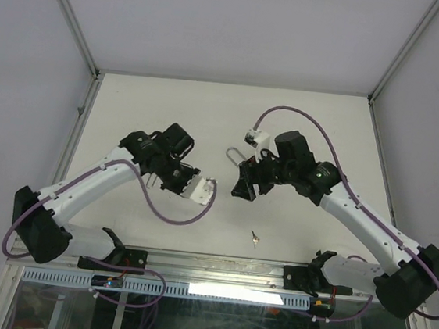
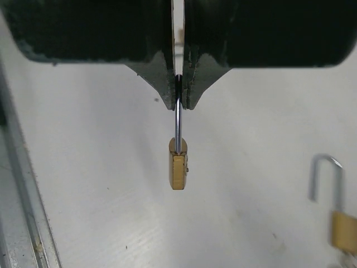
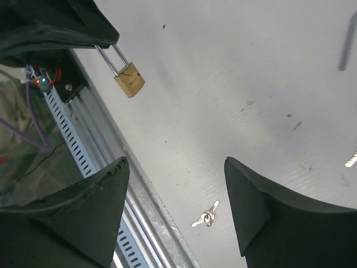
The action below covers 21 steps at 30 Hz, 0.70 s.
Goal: Unlock with the key
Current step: Pick up the lock from the center of the board, then place the lock at the center of the board.
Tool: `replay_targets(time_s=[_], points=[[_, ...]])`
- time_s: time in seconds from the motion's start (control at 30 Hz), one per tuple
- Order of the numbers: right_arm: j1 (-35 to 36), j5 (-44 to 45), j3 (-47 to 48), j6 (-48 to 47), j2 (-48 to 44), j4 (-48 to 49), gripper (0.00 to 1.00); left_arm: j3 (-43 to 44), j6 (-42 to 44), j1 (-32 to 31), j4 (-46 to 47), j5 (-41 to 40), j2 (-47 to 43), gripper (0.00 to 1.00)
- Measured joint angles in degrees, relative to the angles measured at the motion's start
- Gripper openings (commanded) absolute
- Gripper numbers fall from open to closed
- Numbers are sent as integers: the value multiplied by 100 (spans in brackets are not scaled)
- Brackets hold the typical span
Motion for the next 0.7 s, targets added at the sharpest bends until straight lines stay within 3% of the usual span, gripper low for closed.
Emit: replay_targets(time_s=[0.17,0.37,0.7], points=[[-2,782,2,205,-367,157,71,931,-2138,-138,-570,-1088,1438,0],[-70,1733,2,450,-367,28,71,1132,-4225,-131,-1211,-1475,2358,0],[-22,2033,2,544,-369,28,71,1558,-6387,330,-1285,-1928,3348,0]])
